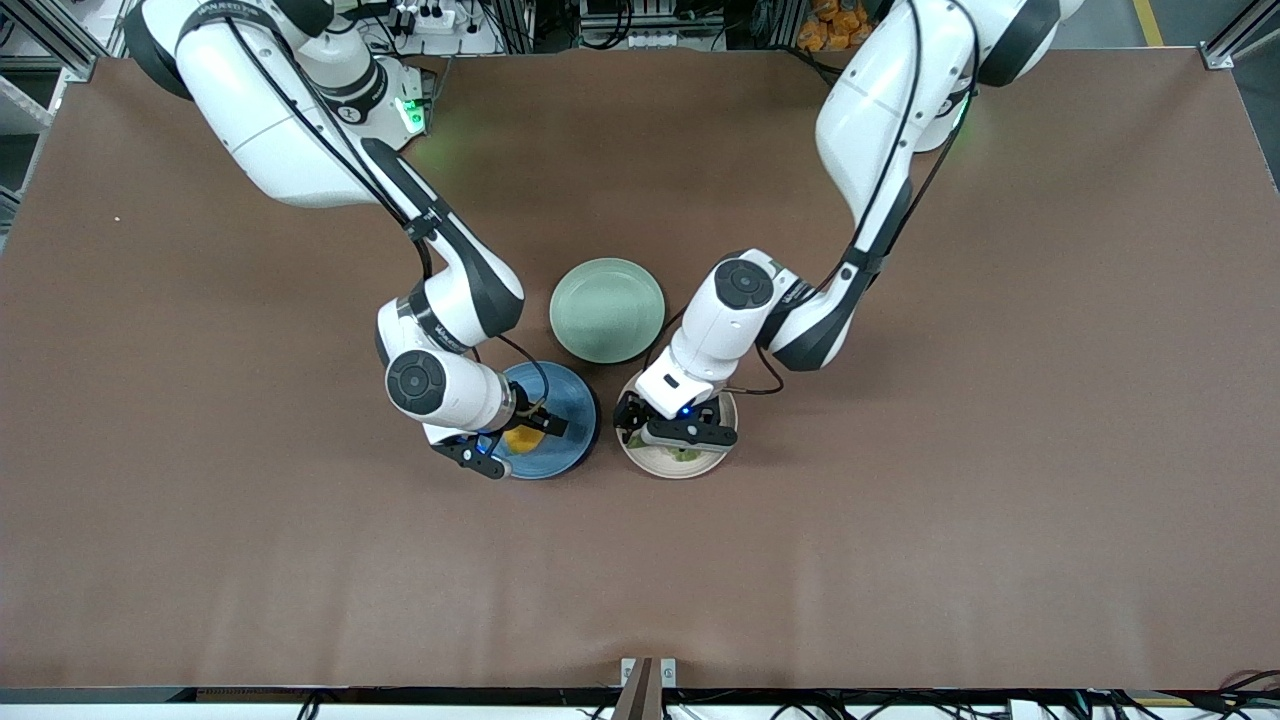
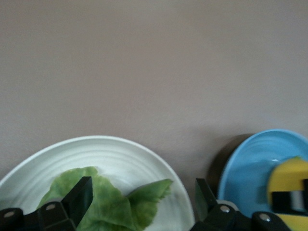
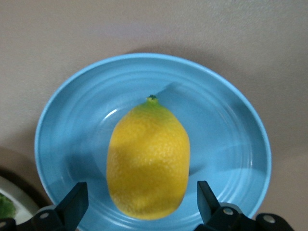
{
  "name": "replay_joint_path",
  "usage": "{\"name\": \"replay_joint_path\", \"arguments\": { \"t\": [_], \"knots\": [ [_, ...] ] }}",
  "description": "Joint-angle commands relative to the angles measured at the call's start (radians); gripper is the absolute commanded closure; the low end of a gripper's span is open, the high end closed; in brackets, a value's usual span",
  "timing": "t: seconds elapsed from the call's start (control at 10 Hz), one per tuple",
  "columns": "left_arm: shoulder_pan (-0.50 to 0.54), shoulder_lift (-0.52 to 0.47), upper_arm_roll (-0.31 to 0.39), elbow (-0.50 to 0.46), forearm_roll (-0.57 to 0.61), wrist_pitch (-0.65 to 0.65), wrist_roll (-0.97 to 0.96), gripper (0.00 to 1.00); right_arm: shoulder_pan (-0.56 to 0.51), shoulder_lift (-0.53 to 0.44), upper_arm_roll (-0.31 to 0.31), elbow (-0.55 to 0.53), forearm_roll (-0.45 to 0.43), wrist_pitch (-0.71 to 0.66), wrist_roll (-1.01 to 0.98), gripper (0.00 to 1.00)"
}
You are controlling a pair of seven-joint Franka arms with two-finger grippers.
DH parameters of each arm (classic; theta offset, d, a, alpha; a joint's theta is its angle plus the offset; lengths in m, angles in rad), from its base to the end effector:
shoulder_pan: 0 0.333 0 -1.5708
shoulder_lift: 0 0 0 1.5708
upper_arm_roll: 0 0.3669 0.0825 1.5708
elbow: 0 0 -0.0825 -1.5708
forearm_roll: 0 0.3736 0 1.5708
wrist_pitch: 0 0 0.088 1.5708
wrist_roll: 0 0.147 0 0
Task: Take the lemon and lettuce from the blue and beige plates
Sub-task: 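Close the right gripper on the lemon while the left gripper grips the lettuce, then lift the lemon off the blue plate with the right gripper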
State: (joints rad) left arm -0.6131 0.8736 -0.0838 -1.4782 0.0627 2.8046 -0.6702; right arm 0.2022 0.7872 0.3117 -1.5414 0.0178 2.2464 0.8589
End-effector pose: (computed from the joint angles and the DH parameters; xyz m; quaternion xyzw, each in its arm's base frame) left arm 0.6233 -0.5036 0.2090 0.9739 -0.0177 0.1683 0.1514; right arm 0.6483 0.3267 0.2042 -0.9691 0.2158 0.0929 0.0754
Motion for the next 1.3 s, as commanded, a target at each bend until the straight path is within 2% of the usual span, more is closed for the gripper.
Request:
{"name": "replay_joint_path", "arguments": {
  "t": [0.0, 0.1, 0.3, 0.4, 0.6, 0.7, 0.8, 1.1, 1.2],
  "knots": [
    [-0.040, 0.016, 0.058, 0.013, 0.041, 0.012, -0.006, 0.14, 0.002, 0.023, 0.004, 0.026, -0.012, 0.015, 0.012, 0.41],
    [-0.042, 0.019, 0.058, 0.007, 0.049, 0.010, -0.009, 0.14, -0.006, 0.023, 0.004, 0.029, -0.006, 0.013, 0.011, 0.66],
    [-0.054, 0.015, 0.058, -0.017, 0.052, 0.007, -0.015, 0.25, -0.012, 0.015, 0.004, 0.032, -0.003, 0.007, 0.008, 0.92],
    [-0.074, 0.015, 0.065, -0.036, 0.051, 0.006, -0.025, 0.25, -0.021, -0.006, 0.006, 0.059, 0.004, -0.037, 0.003, 1.00],
    [-0.100, 0.001, 0.094, -0.086, 0.052, 0.003, -0.026, 0.24, -0.090, -0.011, 0.047, 0.195, 0.007, -0.302, -0.001, 1.00],
    [-0.128, 0.001, 0.117, -0.094, 0.052, -0.008, -0.028, 0.24, -0.118, -0.020, 0.062, 0.207, -0.001, -0.354, -0.029, 1.00],
    [-0.152, 0.004, 0.146, -0.097, 0.052, -0.017, -0.028, 0.25, -0.142, -0.073, 0.060, 0.187, -0.006, -0.397, -0.132, 1.00],
    [-0.163, 0.004, 0.156, -0.096, 0.052, -0.028, -0.028, 0.67, -0.269, -0.167, 0.055, 0.129, -0.012, -0.511, -0.405, 1.00],
    [-0.165, 0.004, 0.156, -0.087, 0.051, -0.034, -0.028, 0.74, -0.309, -0.205, 0.055, 0.074, -0.031, -0.501, -0.496, 1.00]
  ]
}}
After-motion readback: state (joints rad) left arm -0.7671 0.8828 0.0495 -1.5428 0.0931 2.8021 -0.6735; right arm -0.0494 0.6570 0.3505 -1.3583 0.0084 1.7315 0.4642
